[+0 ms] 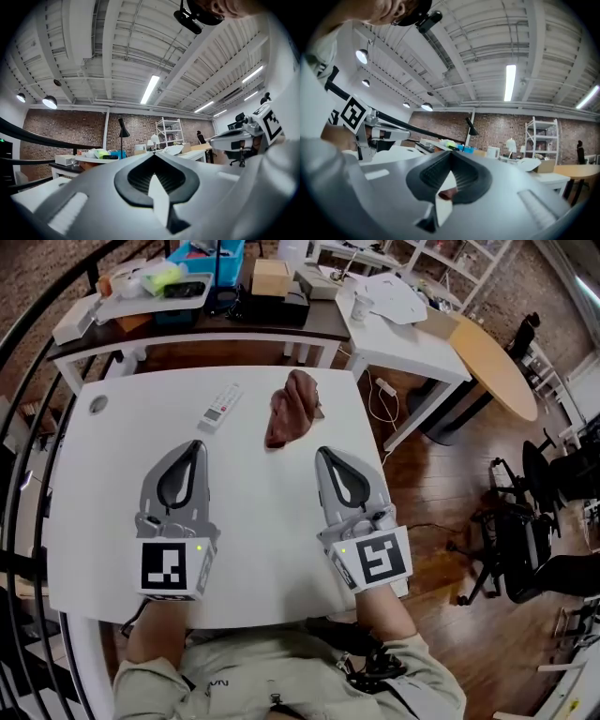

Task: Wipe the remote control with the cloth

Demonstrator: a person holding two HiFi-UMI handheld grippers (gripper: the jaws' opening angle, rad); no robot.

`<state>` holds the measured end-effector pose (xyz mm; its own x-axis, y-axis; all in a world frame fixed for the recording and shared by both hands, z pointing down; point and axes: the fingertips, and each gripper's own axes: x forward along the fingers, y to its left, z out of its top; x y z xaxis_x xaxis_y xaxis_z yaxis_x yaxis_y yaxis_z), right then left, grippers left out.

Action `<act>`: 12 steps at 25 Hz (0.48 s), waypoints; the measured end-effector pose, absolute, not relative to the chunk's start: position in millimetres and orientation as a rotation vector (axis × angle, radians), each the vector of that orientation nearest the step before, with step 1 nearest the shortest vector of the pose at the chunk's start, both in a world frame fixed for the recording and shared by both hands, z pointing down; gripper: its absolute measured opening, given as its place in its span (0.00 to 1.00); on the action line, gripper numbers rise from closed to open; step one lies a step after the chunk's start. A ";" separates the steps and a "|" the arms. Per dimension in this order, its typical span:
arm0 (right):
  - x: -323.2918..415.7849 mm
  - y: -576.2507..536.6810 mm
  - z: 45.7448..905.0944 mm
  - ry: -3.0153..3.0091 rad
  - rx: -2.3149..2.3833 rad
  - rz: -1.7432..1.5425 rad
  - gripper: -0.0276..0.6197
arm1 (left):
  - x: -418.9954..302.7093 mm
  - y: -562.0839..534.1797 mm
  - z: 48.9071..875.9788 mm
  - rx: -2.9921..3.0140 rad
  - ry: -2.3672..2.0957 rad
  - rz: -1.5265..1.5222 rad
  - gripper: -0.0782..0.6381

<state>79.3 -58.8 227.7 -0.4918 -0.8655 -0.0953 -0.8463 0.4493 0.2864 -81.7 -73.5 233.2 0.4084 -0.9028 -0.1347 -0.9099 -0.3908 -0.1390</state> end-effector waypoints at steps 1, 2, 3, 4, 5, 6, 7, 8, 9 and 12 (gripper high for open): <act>79.3 -53.6 230.9 -2.626 1.557 -0.438 0.05 | -81.9 -66.6 241.0 -2.482 1.618 0.047 0.12; 80.1 -49.3 234.4 -2.632 1.566 -0.411 0.05 | -81.9 -60.2 248.3 -2.493 1.625 0.043 0.12; 82.3 -45.6 239.4 -2.630 1.575 -0.383 0.05 | -81.5 -54.1 254.7 -2.503 1.631 0.040 0.12; 85.0 -42.5 245.2 -2.624 1.583 -0.354 0.05 | -80.6 -48.5 260.3 -2.511 1.633 0.036 0.12; 87.3 -40.0 250.8 -2.618 1.590 -0.328 0.05 | -79.4 -44.0 265.4 -2.518 1.631 0.033 0.12; 88.8 -38.2 256.2 -2.614 1.595 -0.305 0.05 | -78.3 -40.8 270.1 -2.526 1.626 0.029 0.12; 89.5 -36.9 261.5 -2.612 1.596 -0.284 0.05 | -77.4 -38.7 274.8 -2.536 1.618 0.025 0.12; 89.7 -35.8 266.8 -2.612 1.594 -0.262 0.05 | -77.0 -37.4 279.6 -2.546 1.612 0.020 0.12; 89.6 -34.3 272.0 -2.613 1.591 -0.239 0.05 | -77.3 -36.5 284.3 -2.556 1.610 0.013 0.12; 88.5 -29.4 285.7 -2.600 1.583 -0.200 0.05 | -78.9 -32.9 289.4 -2.589 1.642 0.035 0.12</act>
<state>88.5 -29.4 285.7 -0.4588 -0.8885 0.0094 -0.8766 0.4543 0.1588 -78.9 -32.9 289.4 0.4270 -0.9023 -0.0595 -0.9040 -0.4244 -0.0512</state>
